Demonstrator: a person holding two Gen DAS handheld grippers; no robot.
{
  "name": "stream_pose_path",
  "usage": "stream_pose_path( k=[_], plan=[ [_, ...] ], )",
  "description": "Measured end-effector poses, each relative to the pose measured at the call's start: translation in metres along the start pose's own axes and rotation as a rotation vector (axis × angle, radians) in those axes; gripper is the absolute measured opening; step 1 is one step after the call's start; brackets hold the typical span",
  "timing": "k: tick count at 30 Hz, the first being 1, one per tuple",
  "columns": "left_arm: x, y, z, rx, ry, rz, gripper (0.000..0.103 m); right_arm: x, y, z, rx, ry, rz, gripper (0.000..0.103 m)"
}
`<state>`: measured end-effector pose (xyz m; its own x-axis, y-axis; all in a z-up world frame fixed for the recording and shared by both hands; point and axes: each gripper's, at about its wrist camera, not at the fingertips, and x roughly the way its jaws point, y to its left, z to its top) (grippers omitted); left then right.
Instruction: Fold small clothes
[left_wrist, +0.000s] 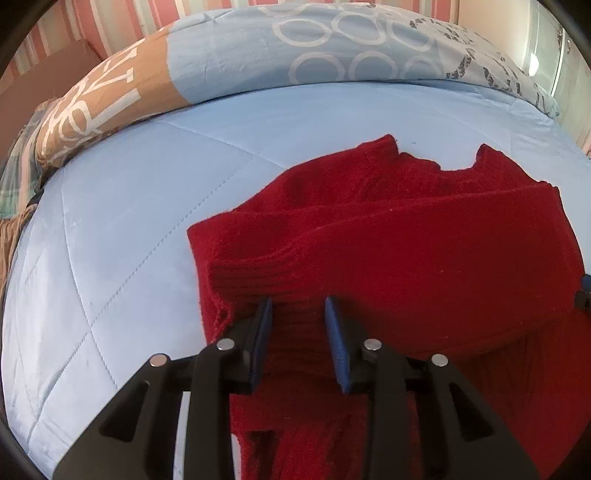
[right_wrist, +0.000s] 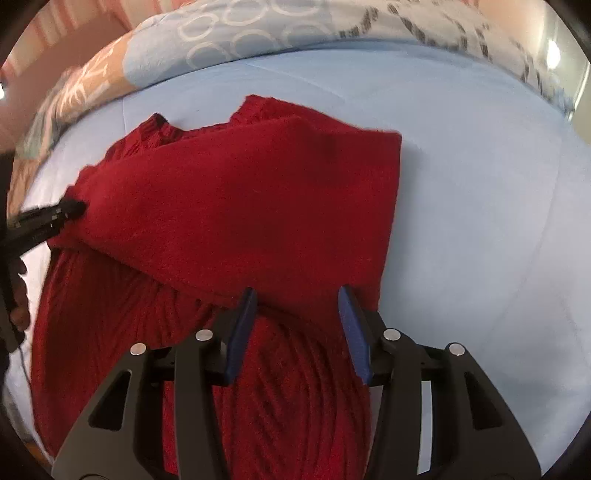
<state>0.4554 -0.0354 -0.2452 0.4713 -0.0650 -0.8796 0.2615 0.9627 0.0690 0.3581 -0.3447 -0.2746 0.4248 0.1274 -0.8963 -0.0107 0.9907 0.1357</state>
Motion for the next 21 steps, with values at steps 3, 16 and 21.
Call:
stream_pose_path(
  k=[3, 16, 21],
  plan=[
    [0.002, -0.004, -0.002, 0.023, -0.006, 0.017, 0.033, 0.005, -0.007, -0.002, 0.037, -0.007, 0.026, 0.046],
    [-0.051, -0.004, -0.047, 0.037, 0.018, 0.02, 0.032, -0.041, 0.016, -0.024, -0.019, -0.071, 0.03, 0.048],
    [-0.075, -0.007, -0.086, 0.049, 0.044, 0.027, 0.032, -0.058, 0.024, -0.053, -0.069, -0.025, 0.011, 0.048]
  ],
)
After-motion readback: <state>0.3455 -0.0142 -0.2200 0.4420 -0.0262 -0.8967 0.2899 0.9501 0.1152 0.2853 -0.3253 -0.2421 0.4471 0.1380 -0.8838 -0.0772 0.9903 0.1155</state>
